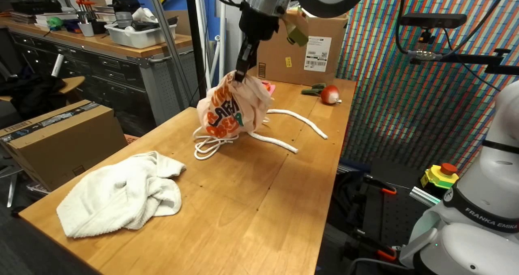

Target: Spread the objects across on the table

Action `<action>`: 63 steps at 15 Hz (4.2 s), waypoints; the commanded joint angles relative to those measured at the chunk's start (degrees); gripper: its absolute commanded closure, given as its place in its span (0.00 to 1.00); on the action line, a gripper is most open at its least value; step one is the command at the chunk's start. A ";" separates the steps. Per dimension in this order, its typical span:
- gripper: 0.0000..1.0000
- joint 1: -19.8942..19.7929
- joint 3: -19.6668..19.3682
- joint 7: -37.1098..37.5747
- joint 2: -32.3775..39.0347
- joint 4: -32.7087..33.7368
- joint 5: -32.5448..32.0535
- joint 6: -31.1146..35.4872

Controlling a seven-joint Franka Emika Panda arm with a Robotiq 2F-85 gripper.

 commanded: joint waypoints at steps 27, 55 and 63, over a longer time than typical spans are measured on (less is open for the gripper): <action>0.94 13.22 2.64 -27.15 -2.10 10.05 36.85 -44.10; 0.61 10.97 9.09 -16.50 5.16 -1.72 28.72 -18.42; 0.03 10.02 8.42 -11.64 4.32 -0.97 20.91 -15.51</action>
